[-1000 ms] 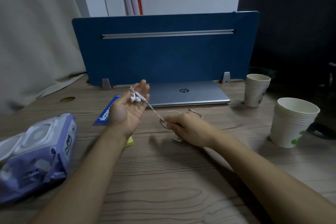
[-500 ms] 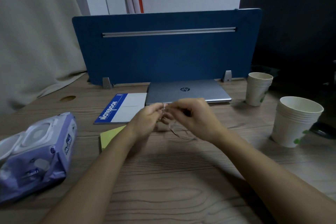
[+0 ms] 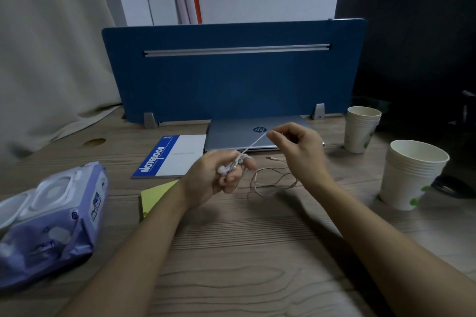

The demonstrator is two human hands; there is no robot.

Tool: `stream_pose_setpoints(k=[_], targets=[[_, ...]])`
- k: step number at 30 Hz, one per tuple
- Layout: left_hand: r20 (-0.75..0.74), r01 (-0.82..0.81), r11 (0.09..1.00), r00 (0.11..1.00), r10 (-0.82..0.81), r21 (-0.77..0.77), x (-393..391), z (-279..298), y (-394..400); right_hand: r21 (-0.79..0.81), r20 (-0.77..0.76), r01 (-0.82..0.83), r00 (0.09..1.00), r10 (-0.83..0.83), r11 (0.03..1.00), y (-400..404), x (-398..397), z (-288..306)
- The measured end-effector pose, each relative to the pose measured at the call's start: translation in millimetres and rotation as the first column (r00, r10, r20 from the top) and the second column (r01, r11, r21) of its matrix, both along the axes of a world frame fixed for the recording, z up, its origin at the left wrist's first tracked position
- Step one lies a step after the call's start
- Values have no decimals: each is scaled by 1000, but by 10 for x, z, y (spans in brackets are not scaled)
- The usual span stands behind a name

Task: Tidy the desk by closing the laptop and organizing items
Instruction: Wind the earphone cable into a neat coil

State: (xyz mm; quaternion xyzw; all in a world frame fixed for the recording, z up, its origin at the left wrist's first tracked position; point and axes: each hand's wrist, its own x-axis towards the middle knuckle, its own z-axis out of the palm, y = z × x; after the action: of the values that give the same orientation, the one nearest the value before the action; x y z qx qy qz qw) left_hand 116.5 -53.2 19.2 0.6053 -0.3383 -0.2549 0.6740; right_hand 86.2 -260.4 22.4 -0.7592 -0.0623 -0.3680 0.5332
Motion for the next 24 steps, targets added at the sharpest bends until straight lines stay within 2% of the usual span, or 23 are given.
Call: stream_pose_setpoints(k=[2,5,8,10,16,19,21,24], targets=[[-137,43,988,989,-64,-151,16,34,39,-59,-23,14,1000,-15,998,-12,17,-38],[-271,9,934,956,-113,-358,53,65,89,-299,-144,-28,990,-16,954,16,31,-110],[-361,-118,860,929,-80,-496,83,96,129,-516,-332,-240,941,66,822,117,-19,-133],[-410,-221,823,912,-16,-523,110,106,161,-617,-386,-358,914,127,701,226,-73,-139],[-457,-390,794,874,162,-465,177,84,169,-697,-307,-378,925,222,609,431,-193,-70],[-415,-462,790,862,292,-404,236,53,209,-694,-312,-402,916,254,597,420,-247,-10],[-299,-490,816,864,406,-308,248,25,199,-685,-284,-398,917,279,610,411,-275,24],[14,-498,864,866,500,-72,160,-14,121,-634,-246,-399,916,315,662,402,-295,69]])
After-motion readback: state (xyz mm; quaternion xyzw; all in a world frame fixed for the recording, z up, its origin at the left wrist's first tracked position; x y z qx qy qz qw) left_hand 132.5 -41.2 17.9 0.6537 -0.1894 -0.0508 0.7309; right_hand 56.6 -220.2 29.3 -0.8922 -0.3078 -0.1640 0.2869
